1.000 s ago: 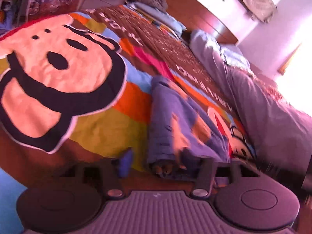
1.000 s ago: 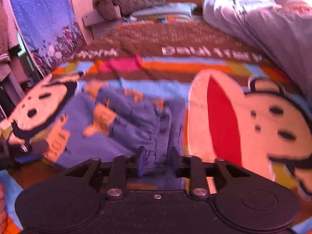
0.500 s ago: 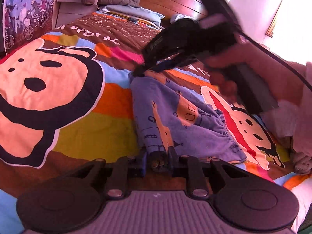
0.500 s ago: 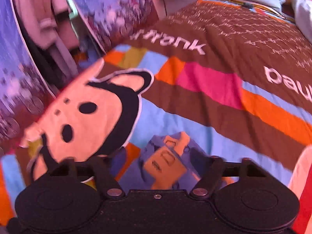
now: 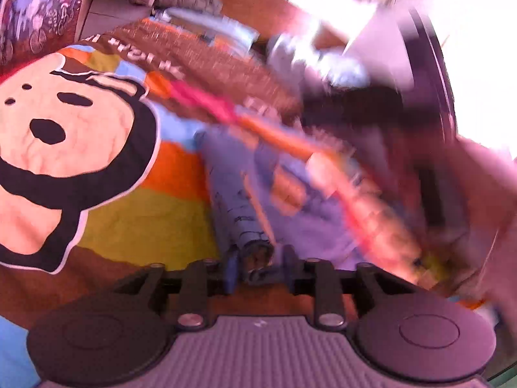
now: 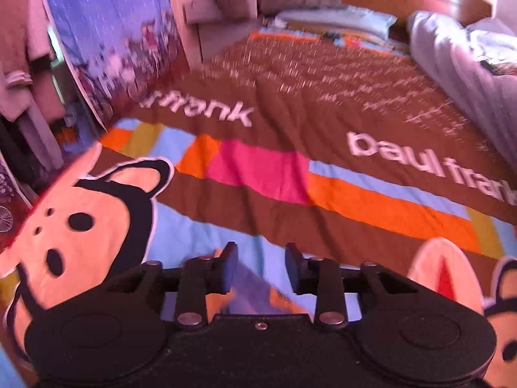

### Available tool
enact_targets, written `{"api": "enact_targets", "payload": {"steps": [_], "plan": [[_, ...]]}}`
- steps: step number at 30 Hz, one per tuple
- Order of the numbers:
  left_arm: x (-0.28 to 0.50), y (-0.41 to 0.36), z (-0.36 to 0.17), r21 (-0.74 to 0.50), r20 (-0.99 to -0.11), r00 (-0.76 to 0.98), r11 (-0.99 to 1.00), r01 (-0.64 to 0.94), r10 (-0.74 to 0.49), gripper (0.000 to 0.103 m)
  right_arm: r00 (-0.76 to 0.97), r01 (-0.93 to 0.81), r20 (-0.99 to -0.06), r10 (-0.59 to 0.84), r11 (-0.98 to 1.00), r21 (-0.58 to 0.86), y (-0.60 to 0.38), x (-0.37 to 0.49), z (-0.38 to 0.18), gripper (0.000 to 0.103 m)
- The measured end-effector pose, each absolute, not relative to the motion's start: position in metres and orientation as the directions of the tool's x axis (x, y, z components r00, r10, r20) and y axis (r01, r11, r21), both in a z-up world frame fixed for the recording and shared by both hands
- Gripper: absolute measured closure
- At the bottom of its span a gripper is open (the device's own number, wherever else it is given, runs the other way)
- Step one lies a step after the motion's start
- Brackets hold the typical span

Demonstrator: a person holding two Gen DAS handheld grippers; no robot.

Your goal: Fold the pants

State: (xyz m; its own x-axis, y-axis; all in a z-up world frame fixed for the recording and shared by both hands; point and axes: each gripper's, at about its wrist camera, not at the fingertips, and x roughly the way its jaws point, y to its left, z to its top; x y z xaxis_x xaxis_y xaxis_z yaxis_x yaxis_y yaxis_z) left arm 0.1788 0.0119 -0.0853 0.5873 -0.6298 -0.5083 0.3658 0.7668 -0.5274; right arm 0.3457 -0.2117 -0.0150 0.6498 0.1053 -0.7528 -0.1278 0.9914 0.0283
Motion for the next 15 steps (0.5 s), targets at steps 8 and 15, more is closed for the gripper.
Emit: {"api": "enact_targets", "payload": {"steps": [8,15], "plan": [[0.183,0.017,-0.089,-0.541,-0.544,0.624,0.803,0.25,-0.561,0.032,0.69,-0.155,-0.689,-0.223,0.884,-0.441,-0.22,0.201,-0.08,0.043],[0.185,0.025,-0.093,-0.567,-0.556,0.634,0.803,0.184,-0.537,0.029,0.738,-0.071,-0.619,-0.268,0.882,-0.466,-0.241,0.174,-0.069,0.03]]}}
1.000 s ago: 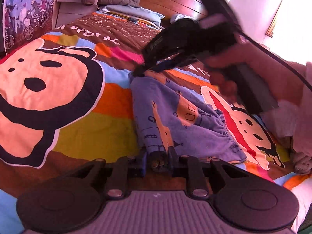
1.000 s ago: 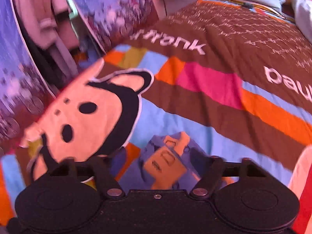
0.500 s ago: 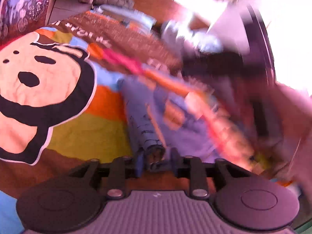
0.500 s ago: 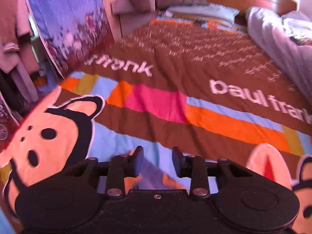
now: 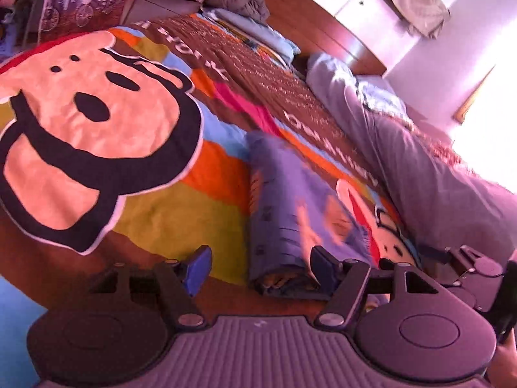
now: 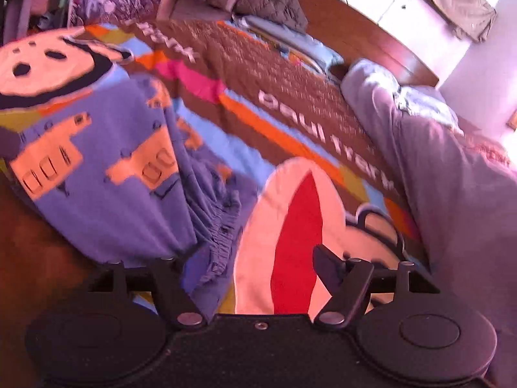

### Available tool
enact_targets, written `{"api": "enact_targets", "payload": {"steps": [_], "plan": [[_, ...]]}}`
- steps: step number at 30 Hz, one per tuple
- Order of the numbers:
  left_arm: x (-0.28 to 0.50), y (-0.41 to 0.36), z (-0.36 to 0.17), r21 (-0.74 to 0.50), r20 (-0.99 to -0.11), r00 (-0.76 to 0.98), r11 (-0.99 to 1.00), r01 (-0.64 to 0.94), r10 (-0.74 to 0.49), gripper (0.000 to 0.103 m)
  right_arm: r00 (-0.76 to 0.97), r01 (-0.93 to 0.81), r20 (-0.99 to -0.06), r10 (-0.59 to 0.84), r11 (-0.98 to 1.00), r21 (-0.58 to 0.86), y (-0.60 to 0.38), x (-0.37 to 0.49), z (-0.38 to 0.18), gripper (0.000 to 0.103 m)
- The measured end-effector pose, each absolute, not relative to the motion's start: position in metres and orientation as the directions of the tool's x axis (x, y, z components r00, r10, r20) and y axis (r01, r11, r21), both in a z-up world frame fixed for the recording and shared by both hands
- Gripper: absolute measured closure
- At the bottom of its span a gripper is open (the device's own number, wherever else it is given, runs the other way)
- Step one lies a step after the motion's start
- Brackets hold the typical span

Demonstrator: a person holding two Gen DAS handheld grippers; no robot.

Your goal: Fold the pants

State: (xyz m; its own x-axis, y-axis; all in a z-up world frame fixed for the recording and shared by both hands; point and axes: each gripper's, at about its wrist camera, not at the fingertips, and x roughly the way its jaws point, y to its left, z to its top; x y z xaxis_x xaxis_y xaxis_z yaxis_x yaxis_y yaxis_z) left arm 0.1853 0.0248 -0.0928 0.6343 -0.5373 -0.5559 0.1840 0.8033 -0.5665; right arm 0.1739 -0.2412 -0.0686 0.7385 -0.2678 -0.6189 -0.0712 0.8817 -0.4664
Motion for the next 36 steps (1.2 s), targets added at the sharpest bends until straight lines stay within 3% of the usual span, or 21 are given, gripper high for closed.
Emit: {"api": "enact_targets", "payload": {"steps": [4,8,12,15,18,20,23,25,28,31,36], "plan": [[0.188,0.021,-0.093,-0.549,-0.569,0.637,0.817,0.177,-0.521,0.024,0.815,-0.085,-0.54,-0.211,0.878,-0.471,-0.225,0.179,-0.047,0.014],[0.201,0.005,-0.095,-0.492,-0.64,0.581,0.849,0.192,-0.502,0.019,0.802,-0.109,-0.578,-0.153,0.913,-0.392,-0.224,0.222,-0.053,0.013],[0.195,-0.004,-0.092,-0.437,-0.658,0.585,0.873,0.217,-0.474,0.017,0.721,-0.057,-0.636,-0.275,0.891,-0.45,-0.245,0.254,-0.089,0.011],[0.193,-0.003,-0.092,-0.447,-0.65,0.584,0.866,0.222,-0.486,0.014,0.719,0.038,-0.666,-0.199,0.968,-0.248,-0.281,0.239,-0.074,0.01],[0.195,0.002,-0.094,-0.485,-0.635,0.582,0.849,0.211,-0.508,0.013,0.773,0.076,-0.626,-0.103,0.995,-0.07,-0.3,0.197,-0.047,0.001],[0.194,0.001,-0.094,-0.48,-0.637,0.585,0.852,0.208,-0.502,0.013,0.795,0.102,-0.603,-0.066,0.994,0.026,-0.306,0.167,-0.039,0.001],[0.19,-0.007,-0.092,-0.422,-0.66,0.591,0.88,0.218,-0.463,0.013,0.781,0.128,-0.624,-0.014,0.982,0.137,-0.314,0.136,-0.06,0.001],[0.188,-0.013,-0.09,-0.381,-0.676,0.593,0.896,0.227,-0.437,0.011,0.703,0.206,-0.711,0.004,0.956,0.208,-0.323,0.135,-0.077,0.006],[0.183,-0.021,-0.087,-0.324,-0.696,0.595,0.915,0.24,-0.402,0.009,0.741,0.304,-0.672,0.022,0.881,0.364,-0.348,0.124,-0.079,0.001],[0.179,-0.026,-0.086,-0.289,-0.708,0.596,0.925,0.246,-0.379,0.008,0.756,0.334,-0.653,0.053,0.826,0.454,-0.362,0.119,-0.083,0.001],[0.177,-0.022,-0.085,-0.295,-0.704,0.602,0.926,0.236,-0.378,0.006,0.759,0.329,-0.649,0.055,0.827,0.455,-0.364,0.116,-0.084,0.001]]}}
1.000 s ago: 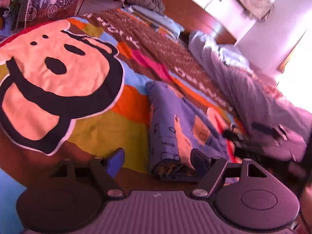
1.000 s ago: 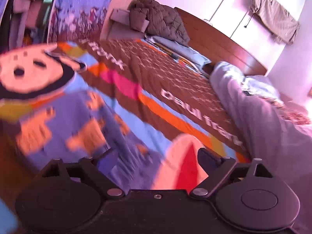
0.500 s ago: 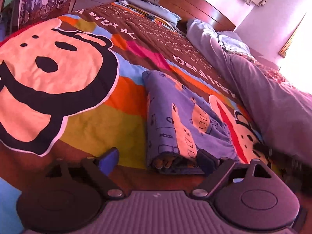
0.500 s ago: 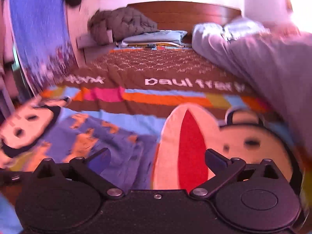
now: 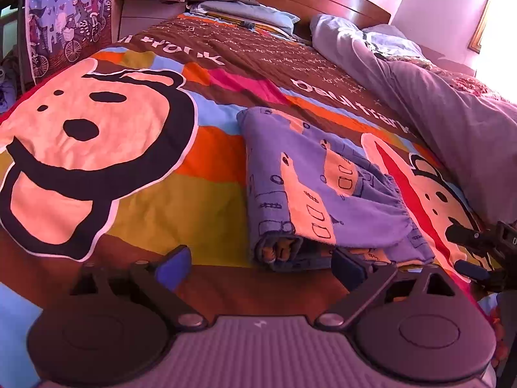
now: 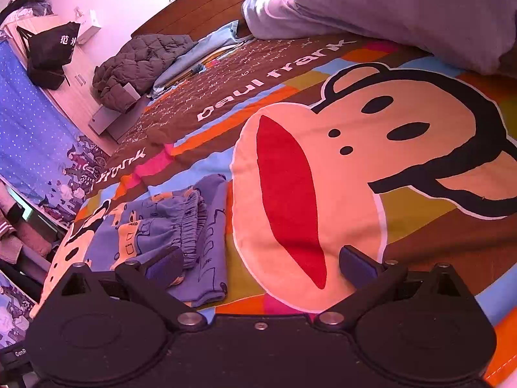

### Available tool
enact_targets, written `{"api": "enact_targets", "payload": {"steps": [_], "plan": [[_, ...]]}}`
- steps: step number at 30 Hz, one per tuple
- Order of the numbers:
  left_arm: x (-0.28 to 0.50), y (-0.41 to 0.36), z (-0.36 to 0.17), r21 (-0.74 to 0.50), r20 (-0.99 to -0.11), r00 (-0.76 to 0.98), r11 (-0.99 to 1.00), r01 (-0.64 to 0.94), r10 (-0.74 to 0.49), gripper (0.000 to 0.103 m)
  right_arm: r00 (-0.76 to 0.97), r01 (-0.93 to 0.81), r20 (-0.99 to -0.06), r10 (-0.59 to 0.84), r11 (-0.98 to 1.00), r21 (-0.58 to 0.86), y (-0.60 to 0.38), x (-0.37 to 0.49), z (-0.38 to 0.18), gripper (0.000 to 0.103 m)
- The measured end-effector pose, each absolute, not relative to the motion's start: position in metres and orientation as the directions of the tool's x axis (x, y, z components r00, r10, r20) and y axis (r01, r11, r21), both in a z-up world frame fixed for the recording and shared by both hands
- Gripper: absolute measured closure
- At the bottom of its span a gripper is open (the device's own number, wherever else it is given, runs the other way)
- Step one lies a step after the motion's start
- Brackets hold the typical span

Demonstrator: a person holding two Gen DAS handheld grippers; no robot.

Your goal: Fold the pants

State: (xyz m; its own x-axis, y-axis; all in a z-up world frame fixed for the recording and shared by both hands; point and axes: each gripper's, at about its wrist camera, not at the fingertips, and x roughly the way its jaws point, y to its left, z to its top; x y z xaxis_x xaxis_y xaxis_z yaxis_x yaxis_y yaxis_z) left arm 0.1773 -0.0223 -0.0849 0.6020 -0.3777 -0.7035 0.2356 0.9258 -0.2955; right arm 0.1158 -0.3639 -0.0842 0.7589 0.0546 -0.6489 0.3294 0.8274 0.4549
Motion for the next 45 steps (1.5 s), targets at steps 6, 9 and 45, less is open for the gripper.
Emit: {"api": "enact_targets", "payload": {"steps": [6,9,45], "plan": [[0.179,-0.013,-0.086,-0.347,-0.686,0.604,0.912,0.219,-0.405,0.005,0.763,0.332,-0.644,0.058,0.819,0.467,-0.366,0.117,-0.084,0.001],[0.18,-0.01,-0.087,-0.369,-0.678,0.602,0.904,0.217,-0.421,0.004,0.762,0.334,-0.645,0.058,0.818,0.469,-0.366,0.118,-0.085,0.001],[0.224,-0.003,-0.097,-0.478,-0.604,0.627,0.853,0.21,-0.492,0.0,0.804,0.096,-0.56,0.199,0.887,0.452,-0.333,0.203,-0.099,0.001]]}}
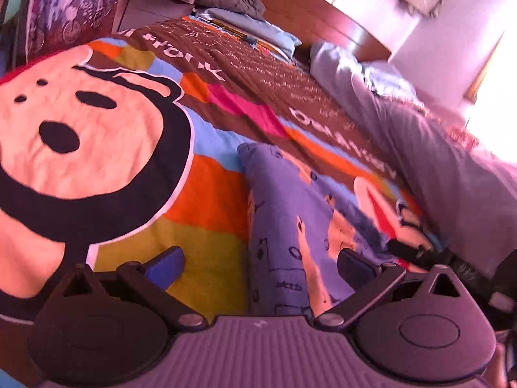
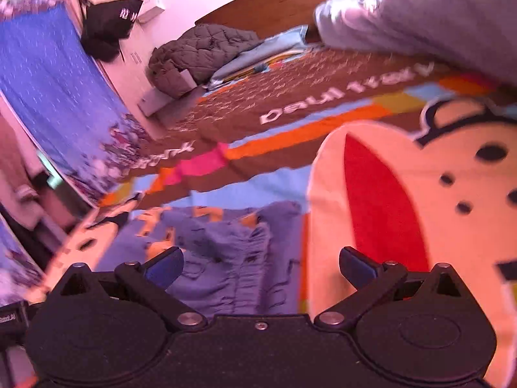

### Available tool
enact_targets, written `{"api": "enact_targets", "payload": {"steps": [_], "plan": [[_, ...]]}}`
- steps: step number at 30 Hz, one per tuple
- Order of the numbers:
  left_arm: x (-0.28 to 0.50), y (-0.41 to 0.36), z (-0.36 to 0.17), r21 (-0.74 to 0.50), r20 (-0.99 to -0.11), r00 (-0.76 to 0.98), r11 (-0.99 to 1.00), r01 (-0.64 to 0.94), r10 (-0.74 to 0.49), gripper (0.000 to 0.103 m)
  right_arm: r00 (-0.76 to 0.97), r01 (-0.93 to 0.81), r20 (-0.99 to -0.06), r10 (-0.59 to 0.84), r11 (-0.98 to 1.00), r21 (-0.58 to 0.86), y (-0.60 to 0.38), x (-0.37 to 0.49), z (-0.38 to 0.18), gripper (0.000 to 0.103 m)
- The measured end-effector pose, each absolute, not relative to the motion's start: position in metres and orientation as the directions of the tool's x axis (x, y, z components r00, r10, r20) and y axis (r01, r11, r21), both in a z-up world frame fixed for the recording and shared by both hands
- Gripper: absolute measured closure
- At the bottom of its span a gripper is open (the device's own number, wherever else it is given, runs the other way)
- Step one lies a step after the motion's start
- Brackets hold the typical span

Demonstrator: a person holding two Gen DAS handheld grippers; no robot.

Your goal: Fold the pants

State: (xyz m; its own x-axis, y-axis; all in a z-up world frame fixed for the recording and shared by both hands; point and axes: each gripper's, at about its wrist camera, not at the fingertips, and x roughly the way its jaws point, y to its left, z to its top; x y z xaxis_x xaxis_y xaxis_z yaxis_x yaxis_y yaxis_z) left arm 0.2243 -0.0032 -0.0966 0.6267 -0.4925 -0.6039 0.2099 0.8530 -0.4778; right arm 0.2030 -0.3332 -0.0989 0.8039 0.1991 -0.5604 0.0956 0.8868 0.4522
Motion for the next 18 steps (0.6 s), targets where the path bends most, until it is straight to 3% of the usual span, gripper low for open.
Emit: {"api": "enact_targets", "payload": {"steps": [4,6,8,10,12,14,18], "plan": [[0.226,-0.01,-0.097,-0.456,-0.614,0.612,0.857,0.241,-0.498,0.005,0.778,0.126,-0.583,0.234,0.851,0.511,-0.338,0.213,-0.107,0.001],[0.227,-0.016,-0.097,-0.439,-0.624,0.596,0.858,0.268,-0.506,0.02,0.783,0.115,-0.567,0.257,0.835,0.537,-0.34,0.212,-0.108,0.001],[0.227,-0.02,-0.097,-0.423,-0.633,0.588,0.861,0.283,-0.504,0.029,0.781,0.081,-0.544,0.307,0.813,0.576,-0.341,0.211,-0.11,0.001],[0.228,-0.021,-0.099,-0.431,-0.633,0.58,0.856,0.285,-0.512,0.035,0.775,0.057,-0.536,0.333,0.809,0.585,-0.339,0.211,-0.109,0.011],[0.228,-0.018,-0.101,-0.451,-0.63,0.575,0.849,0.275,-0.521,0.036,0.767,0.065,-0.552,0.328,0.815,0.575,-0.338,0.212,-0.109,0.024],[0.229,-0.016,-0.102,-0.468,-0.629,0.569,0.843,0.267,-0.53,0.034,0.768,0.079,-0.554,0.321,0.811,0.58,-0.34,0.211,-0.11,0.029],[0.233,-0.02,-0.105,-0.479,-0.629,0.541,0.826,0.297,-0.558,0.018,0.763,0.084,-0.565,0.315,0.818,0.569,-0.338,0.212,-0.111,0.028]]}}
